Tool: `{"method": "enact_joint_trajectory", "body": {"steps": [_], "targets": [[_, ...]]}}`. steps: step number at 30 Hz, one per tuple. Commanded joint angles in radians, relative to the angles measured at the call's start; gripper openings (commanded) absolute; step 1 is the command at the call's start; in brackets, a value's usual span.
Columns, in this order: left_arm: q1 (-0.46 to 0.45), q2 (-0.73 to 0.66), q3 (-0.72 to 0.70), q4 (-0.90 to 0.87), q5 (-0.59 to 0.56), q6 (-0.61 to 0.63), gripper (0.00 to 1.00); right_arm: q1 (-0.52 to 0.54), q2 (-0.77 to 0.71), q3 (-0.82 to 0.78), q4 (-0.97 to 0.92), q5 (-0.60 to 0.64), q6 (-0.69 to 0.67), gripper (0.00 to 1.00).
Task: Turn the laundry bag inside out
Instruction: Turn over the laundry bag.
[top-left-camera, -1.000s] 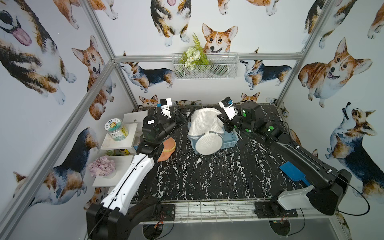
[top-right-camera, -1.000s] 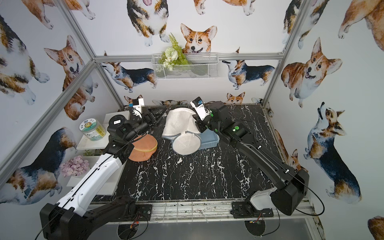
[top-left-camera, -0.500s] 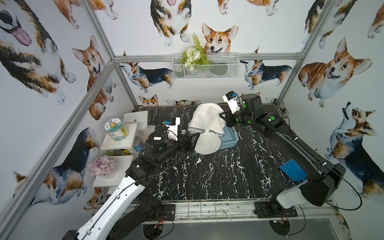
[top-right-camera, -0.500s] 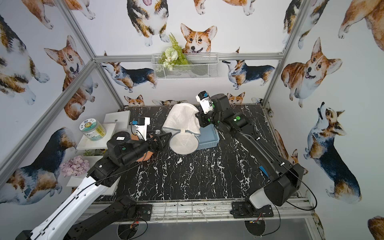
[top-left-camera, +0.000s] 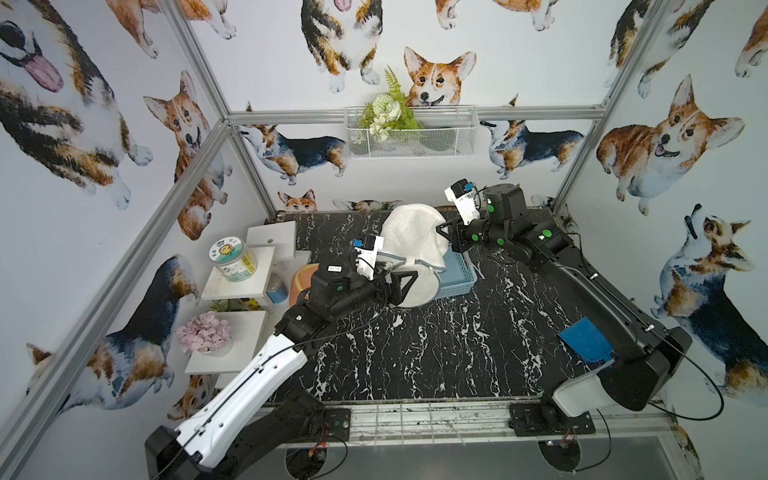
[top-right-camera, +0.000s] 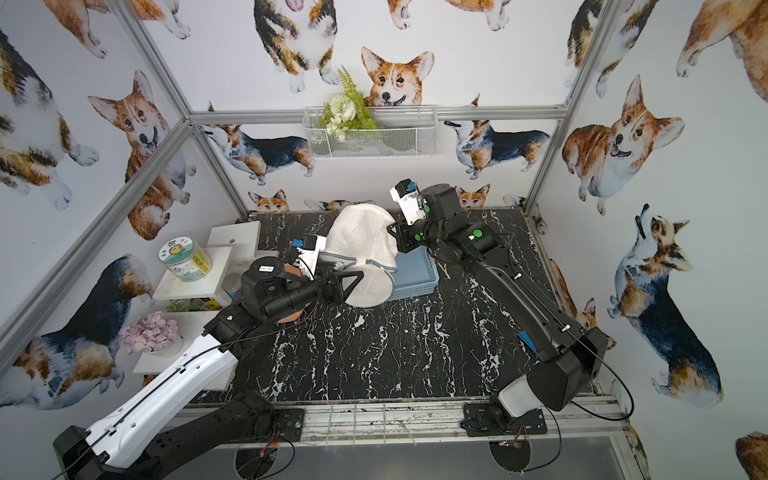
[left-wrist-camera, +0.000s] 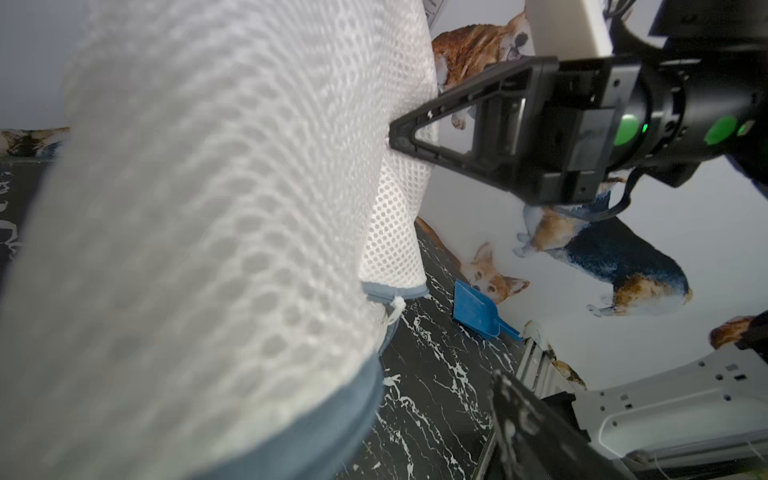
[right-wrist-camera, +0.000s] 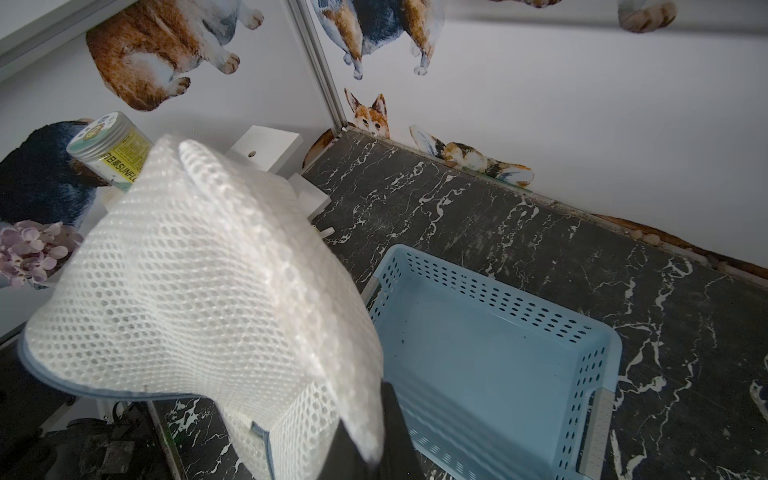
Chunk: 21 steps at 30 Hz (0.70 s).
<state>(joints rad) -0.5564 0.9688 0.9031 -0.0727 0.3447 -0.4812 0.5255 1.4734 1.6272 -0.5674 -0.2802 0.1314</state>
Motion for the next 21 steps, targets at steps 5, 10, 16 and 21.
{"method": "enact_joint_trajectory", "body": {"steps": [5, 10, 16, 21], "targets": [[0.012, 0.084, 0.082, 0.034, 0.043, -0.023, 0.80, 0.001, -0.017, -0.013, -0.005, -0.047, 0.006, 0.00], [0.030, 0.105, 0.074, 0.035, 0.049, -0.016, 0.83, 0.002, -0.021, -0.010, -0.001, -0.089, 0.007, 0.00], [0.032, 0.132, 0.051, 0.088, 0.135, -0.045, 0.74, 0.001, -0.027, -0.025, 0.049, -0.144, 0.030, 0.00], [0.033, 0.126, 0.039, 0.111, 0.141, -0.063, 0.30, 0.002, -0.026, -0.044, 0.079, -0.145, 0.050, 0.00]]}}
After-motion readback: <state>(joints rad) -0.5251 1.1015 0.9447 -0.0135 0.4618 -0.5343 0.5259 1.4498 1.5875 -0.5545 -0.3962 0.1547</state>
